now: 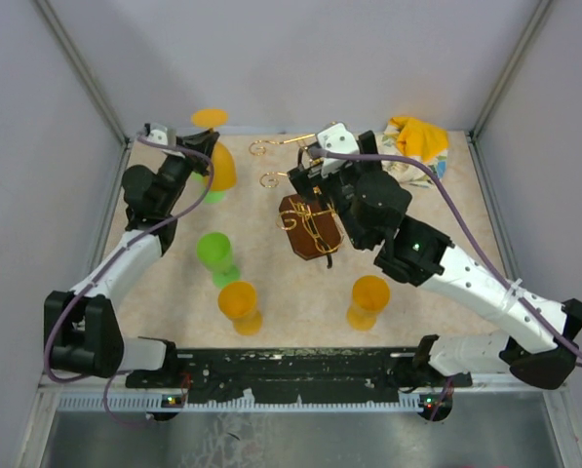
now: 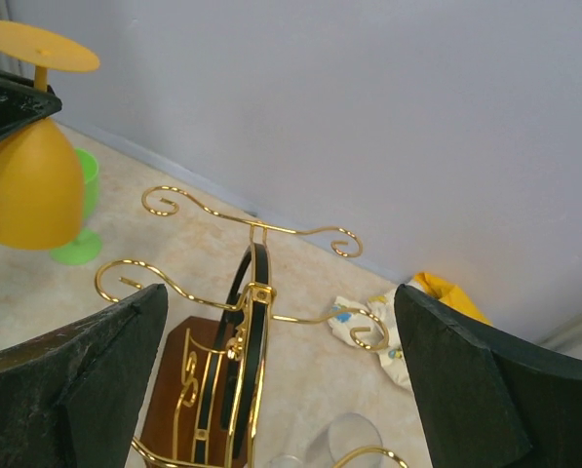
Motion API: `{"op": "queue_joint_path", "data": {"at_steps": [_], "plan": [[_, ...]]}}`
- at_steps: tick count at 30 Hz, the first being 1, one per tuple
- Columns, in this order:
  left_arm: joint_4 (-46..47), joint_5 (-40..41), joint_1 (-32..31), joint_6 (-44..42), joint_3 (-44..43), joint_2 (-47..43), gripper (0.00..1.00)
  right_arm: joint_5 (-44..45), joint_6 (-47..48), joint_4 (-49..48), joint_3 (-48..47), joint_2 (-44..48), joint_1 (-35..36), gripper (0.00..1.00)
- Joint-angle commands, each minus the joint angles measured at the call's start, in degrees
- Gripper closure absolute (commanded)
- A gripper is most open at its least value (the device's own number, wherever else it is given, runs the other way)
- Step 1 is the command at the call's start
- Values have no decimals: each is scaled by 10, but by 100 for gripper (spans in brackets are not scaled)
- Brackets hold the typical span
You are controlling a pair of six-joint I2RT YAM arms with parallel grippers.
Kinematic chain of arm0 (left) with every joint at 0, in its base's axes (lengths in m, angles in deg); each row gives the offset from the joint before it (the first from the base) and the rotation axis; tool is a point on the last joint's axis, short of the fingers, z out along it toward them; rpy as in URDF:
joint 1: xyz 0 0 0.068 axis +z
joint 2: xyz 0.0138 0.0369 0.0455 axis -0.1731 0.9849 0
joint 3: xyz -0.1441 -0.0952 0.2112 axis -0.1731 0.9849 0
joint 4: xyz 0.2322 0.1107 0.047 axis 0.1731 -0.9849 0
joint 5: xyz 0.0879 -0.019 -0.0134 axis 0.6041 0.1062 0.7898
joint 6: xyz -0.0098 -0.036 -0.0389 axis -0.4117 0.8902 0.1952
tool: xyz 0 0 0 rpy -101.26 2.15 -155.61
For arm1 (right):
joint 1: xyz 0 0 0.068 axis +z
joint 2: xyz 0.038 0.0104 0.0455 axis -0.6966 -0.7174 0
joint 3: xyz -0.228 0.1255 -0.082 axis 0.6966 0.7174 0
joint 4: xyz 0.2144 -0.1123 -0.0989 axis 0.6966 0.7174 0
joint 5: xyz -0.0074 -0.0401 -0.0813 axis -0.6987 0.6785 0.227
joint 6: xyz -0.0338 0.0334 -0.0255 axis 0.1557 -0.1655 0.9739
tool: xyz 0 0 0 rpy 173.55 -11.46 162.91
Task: Place the wine glass upside down on the wine glass rack
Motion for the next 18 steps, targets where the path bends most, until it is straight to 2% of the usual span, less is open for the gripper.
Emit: {"op": "queue_joint_path", "data": {"at_steps": [1, 18], "plan": [[124, 37, -25, -49, 32, 9, 100, 26, -5, 5, 19, 38, -4, 1], [175, 13, -85, -61, 59, 88, 100, 18, -27, 29, 38, 68, -3, 1]]}}
